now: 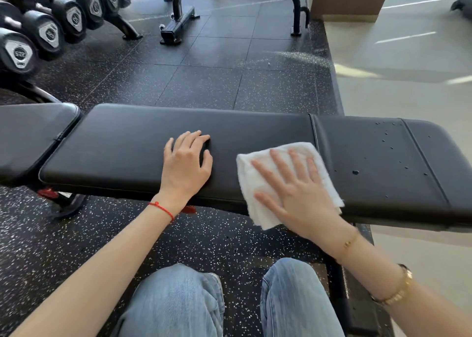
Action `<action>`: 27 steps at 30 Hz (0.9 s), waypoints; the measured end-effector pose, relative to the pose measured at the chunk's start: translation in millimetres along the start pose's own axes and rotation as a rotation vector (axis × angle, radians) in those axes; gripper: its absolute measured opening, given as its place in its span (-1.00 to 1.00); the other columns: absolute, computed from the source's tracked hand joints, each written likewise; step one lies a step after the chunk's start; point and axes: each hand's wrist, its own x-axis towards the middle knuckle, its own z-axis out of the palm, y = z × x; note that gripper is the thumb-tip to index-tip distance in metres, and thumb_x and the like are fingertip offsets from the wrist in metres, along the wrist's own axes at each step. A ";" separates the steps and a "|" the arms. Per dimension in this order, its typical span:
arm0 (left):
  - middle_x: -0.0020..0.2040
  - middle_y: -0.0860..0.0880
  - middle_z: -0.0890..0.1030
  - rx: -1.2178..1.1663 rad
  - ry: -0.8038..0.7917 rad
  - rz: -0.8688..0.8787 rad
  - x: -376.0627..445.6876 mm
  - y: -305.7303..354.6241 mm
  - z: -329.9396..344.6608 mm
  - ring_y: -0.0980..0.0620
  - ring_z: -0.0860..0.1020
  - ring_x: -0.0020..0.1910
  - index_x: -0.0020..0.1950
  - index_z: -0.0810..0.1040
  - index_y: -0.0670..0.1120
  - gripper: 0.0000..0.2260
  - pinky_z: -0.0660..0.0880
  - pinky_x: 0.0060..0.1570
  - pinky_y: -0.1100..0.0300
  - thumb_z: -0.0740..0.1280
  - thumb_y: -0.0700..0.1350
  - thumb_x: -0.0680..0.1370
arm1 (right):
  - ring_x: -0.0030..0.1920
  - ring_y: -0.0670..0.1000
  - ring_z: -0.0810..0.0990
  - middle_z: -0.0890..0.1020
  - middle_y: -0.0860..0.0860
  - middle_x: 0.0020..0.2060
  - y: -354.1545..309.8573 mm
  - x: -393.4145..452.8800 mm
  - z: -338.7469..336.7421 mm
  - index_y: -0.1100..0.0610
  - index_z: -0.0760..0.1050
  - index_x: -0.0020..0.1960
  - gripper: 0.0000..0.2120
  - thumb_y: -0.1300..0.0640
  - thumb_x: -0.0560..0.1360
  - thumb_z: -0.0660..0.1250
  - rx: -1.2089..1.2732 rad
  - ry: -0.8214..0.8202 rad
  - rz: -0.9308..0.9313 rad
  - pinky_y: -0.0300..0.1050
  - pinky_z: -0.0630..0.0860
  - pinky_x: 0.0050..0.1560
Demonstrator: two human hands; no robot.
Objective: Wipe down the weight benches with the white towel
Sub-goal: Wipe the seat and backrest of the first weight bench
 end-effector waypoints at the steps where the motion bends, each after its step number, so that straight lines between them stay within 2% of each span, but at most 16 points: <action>1: 0.41 -0.04 0.50 -0.009 0.005 0.006 -0.4 1.0 -0.4 -0.04 0.37 0.46 0.37 0.52 -0.06 -0.67 0.17 0.51 -0.08 0.23 -0.08 0.61 | 0.56 0.25 -0.15 -0.13 -0.01 0.60 12.0 -1.9 -1.9 -0.24 -0.26 0.56 -0.38 -0.35 0.53 -0.35 -0.043 0.002 0.061 0.30 -0.19 0.50; 3: 0.39 -0.04 0.52 -0.033 0.003 0.009 -1.7 7.2 -0.3 -0.04 0.40 0.43 0.34 0.54 -0.06 -0.68 0.21 0.49 -0.06 0.24 -0.07 0.61 | 0.56 0.25 -0.13 -0.13 0.01 0.60 38.3 4.7 -7.0 -0.22 -0.24 0.57 -0.38 -0.30 0.53 -0.37 -0.072 -0.015 0.186 0.30 -0.17 0.50; 5: 0.38 -0.03 0.52 -0.052 -0.013 0.048 -4.4 22.1 2.6 -0.04 0.40 0.43 0.34 0.54 -0.05 -0.69 0.24 0.47 -0.06 0.25 -0.06 0.61 | 0.56 0.19 -0.18 -0.15 -0.01 0.59 56.6 12.0 -13.4 -0.24 -0.23 0.56 -0.44 -0.27 0.59 -0.24 0.027 -0.037 0.274 0.26 -0.22 0.51; 7: 0.39 -0.02 0.51 -0.078 -0.030 0.102 -8.4 44.1 7.9 -0.03 0.40 0.43 0.35 0.53 -0.05 -0.68 0.24 0.47 -0.06 0.24 -0.06 0.61 | 0.56 0.18 -0.23 -0.18 0.00 0.59 58.8 6.4 -12.2 -0.22 -0.27 0.57 -0.43 -0.25 0.60 -0.20 0.075 -0.020 0.274 0.22 -0.29 0.51; 9: 0.42 -0.02 0.48 -0.099 -0.053 0.145 -12.1 65.2 14.8 -0.03 0.37 0.46 0.38 0.50 -0.04 -0.66 0.21 0.49 -0.04 0.22 -0.05 0.61 | 0.56 0.20 -0.22 -0.20 0.02 0.59 52.7 -13.0 -6.5 -0.20 -0.32 0.56 -0.42 -0.26 0.58 -0.28 0.028 0.026 0.230 0.21 -0.28 0.52; 13: 0.52 -0.03 0.35 -0.049 -0.122 0.208 -16.3 92.4 29.7 -0.03 0.25 0.54 0.50 0.35 -0.02 -0.58 0.12 0.54 -0.09 0.14 0.00 0.64 | 0.58 0.14 -0.19 -0.12 -0.03 0.60 63.1 -38.9 -3.8 -0.20 -0.25 0.58 -0.39 -0.30 0.56 -0.30 0.072 0.013 0.221 0.14 -0.26 0.54; 16: 0.55 -0.03 0.30 0.002 -0.138 0.200 -17.0 101.2 37.0 -0.04 0.19 0.56 0.54 0.29 -0.01 -0.55 0.08 0.54 -0.16 0.11 0.03 0.64 | 0.57 0.21 -0.16 -0.10 0.03 0.60 98.6 -2.4 -4.7 -0.17 -0.20 0.59 -0.42 -0.25 0.61 -0.17 0.047 0.002 0.321 0.19 -0.26 0.52; 19: 0.53 -0.03 0.33 0.030 -0.122 0.192 -18.6 103.8 39.2 -0.05 0.22 0.54 0.52 0.31 -0.01 -0.54 0.09 0.52 -0.19 0.09 0.05 0.62 | 0.56 0.25 -0.23 -0.12 0.04 0.60 121.2 52.4 -15.6 -0.17 -0.16 0.59 -0.44 -0.23 0.64 -0.11 0.183 -0.067 0.411 0.21 -0.34 0.51; 23: 0.51 -0.02 0.36 0.034 -0.112 0.182 -18.8 104.4 37.4 -0.04 0.25 0.53 0.50 0.35 0.00 -0.51 0.12 0.51 -0.19 0.05 0.07 0.58 | 0.56 0.24 -0.27 -0.13 0.02 0.60 101.1 59.0 -11.1 -0.20 -0.15 0.58 -0.43 -0.26 0.62 -0.11 0.200 -0.044 0.311 0.19 -0.43 0.46; 27: 0.52 -0.02 0.35 0.036 -0.122 0.189 -19.5 103.8 36.4 -0.03 0.24 0.54 0.51 0.34 0.00 -0.50 0.10 0.52 -0.19 0.04 0.07 0.59 | 0.57 0.16 -0.21 -0.11 -0.03 0.59 92.3 -1.4 -3.1 -0.21 -0.20 0.57 -0.39 -0.30 0.55 -0.24 0.150 0.028 0.184 0.16 -0.34 0.50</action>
